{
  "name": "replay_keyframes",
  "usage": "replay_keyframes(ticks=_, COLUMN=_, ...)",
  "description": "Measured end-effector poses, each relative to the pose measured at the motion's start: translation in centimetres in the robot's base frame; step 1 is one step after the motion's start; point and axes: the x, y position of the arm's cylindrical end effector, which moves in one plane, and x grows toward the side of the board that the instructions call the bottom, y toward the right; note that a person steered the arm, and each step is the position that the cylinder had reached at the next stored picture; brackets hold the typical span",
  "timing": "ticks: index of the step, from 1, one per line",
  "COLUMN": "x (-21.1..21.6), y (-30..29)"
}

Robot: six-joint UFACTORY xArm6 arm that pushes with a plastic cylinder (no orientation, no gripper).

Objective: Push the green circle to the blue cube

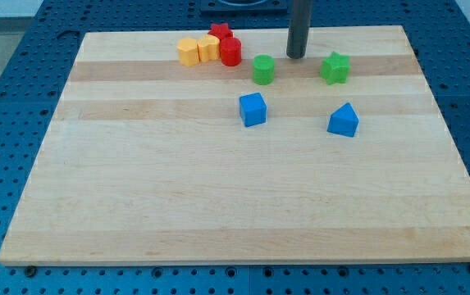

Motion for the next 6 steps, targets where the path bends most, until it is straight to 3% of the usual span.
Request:
replay_keyframes(ticks=2, x=0.0, y=-5.0)
replay_keyframes(ticks=6, x=7.6, y=-6.6)
